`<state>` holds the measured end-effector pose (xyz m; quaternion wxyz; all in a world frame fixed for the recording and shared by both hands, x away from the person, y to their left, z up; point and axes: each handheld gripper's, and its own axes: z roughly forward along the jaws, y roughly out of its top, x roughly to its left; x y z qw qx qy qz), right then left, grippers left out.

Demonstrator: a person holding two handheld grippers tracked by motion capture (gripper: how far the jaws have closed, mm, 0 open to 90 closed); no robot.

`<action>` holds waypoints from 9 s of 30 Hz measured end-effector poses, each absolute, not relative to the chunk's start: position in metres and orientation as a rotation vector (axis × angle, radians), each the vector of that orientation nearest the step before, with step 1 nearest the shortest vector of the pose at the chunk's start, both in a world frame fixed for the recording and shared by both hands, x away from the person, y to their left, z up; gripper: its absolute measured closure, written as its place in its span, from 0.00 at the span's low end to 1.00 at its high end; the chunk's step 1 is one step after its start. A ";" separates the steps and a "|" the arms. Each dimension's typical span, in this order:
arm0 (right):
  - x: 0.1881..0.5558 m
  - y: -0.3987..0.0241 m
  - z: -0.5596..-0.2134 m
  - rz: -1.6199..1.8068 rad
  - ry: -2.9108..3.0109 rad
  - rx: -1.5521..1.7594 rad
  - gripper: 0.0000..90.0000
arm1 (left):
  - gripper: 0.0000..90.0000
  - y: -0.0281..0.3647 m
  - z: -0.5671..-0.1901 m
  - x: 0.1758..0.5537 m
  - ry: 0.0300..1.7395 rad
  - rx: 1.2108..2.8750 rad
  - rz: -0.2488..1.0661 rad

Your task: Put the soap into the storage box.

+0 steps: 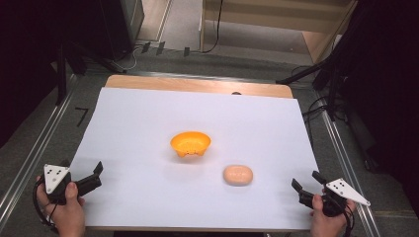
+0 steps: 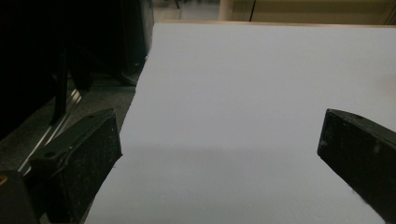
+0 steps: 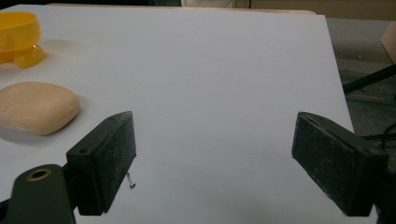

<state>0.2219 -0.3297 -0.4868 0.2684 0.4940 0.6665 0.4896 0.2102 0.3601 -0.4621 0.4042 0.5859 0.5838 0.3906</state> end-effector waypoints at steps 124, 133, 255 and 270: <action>0.335 -0.125 -0.451 0.431 3.075 0.237 0.34 | 0.00 0.362 -0.462 0.215 1.515 1.493 0.950; 0.336 -0.121 -0.450 0.384 3.086 0.237 0.34 | 0.00 0.362 -0.462 0.215 1.514 1.493 0.950; 0.422 0.024 -0.385 0.384 3.105 -0.010 0.36 | 0.00 0.364 -0.462 0.216 1.487 1.512 0.882; 0.425 0.025 -0.389 0.391 3.108 0.000 0.36 | 0.00 0.365 -0.462 0.216 1.485 1.510 0.881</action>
